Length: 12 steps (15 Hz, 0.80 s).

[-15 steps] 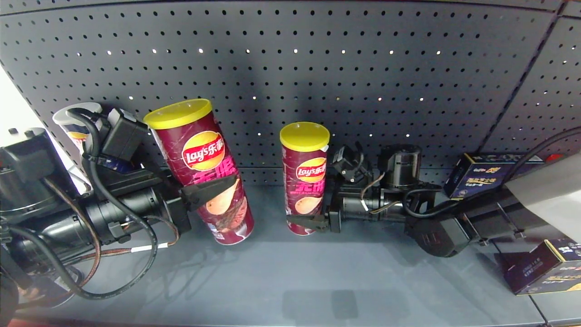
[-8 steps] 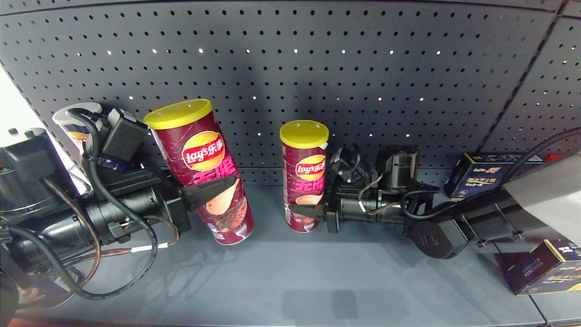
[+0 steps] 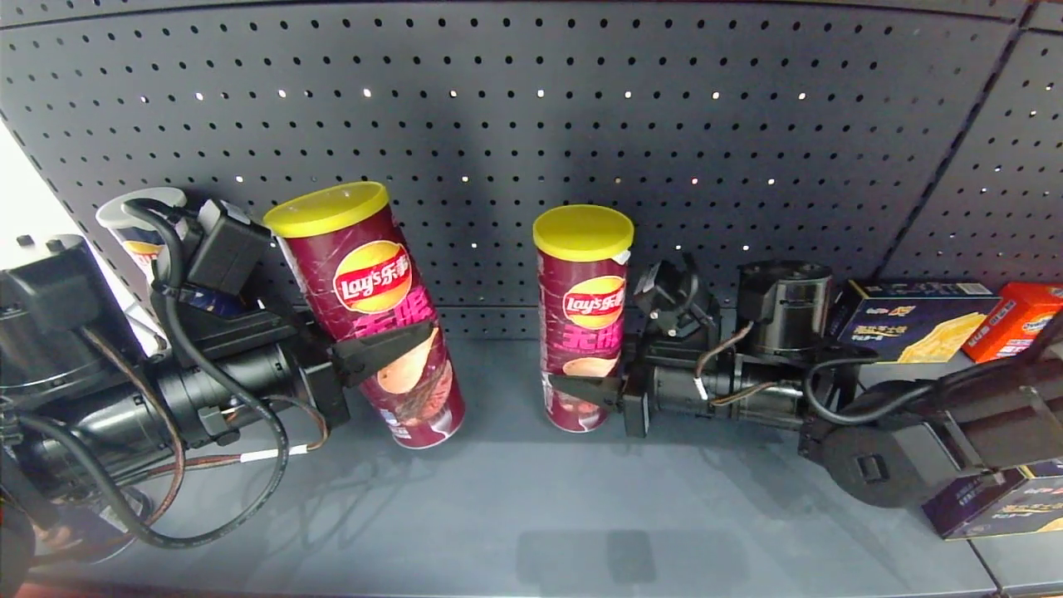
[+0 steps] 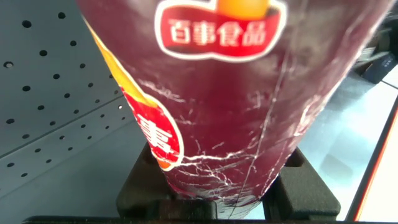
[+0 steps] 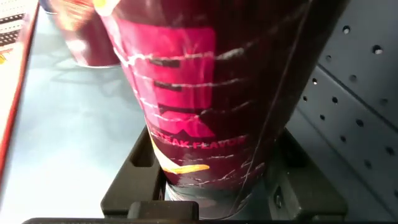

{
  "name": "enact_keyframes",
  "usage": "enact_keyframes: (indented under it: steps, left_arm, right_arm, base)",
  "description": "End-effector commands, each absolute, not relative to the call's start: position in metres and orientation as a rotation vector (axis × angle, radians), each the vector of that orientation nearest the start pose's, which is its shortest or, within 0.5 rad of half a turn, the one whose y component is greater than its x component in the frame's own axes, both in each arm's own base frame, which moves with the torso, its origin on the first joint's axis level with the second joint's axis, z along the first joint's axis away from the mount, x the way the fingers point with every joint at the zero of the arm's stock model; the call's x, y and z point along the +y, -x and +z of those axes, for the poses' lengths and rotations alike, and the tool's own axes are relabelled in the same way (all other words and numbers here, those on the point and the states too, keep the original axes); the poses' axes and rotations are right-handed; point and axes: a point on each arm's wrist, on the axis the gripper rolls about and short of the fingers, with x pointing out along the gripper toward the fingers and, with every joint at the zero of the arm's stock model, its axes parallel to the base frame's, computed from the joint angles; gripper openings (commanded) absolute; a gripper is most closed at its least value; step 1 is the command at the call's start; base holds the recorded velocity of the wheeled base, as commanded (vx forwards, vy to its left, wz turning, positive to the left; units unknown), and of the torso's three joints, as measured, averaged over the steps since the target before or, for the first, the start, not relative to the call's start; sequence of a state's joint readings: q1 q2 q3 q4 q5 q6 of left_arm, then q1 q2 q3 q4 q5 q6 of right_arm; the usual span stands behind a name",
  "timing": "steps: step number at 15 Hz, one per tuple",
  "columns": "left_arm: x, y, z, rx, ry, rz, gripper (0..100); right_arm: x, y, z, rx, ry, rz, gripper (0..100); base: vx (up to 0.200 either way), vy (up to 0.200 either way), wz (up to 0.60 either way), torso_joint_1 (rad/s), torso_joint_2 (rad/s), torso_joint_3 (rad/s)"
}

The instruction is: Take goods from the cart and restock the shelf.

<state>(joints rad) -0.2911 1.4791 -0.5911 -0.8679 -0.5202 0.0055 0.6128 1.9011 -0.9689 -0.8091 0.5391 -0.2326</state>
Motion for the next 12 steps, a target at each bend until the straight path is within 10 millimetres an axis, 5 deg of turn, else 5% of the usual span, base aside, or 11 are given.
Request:
enact_keyframes:
  steps: [1, 8, 12]
  left_arm:
    - [-0.080, -0.228, 0.210, 0.013, -0.004, -0.810, 0]
    - [-0.079, -0.227, 0.209, 0.016, -0.008, -0.781, 0]
    - [-0.079, -0.227, 0.208, 0.019, -0.008, -0.778, 0]
  right_arm:
    - [0.203, -0.258, 0.190, -0.039, 0.213, 1.145, 0]
    - [0.200, -0.203, 0.149, 0.000, 0.182, 1.131, 0]
    - [0.210, -0.189, 0.141, 0.035, 0.140, 1.138, 0]
  base:
    - [0.000, 0.000, 0.00, 0.000, 0.00, 0.000]
    - [0.000, 0.000, 0.00, 0.000, 0.00, 0.000]
    - [0.000, 0.000, 0.00, 0.000, 0.00, 0.000]
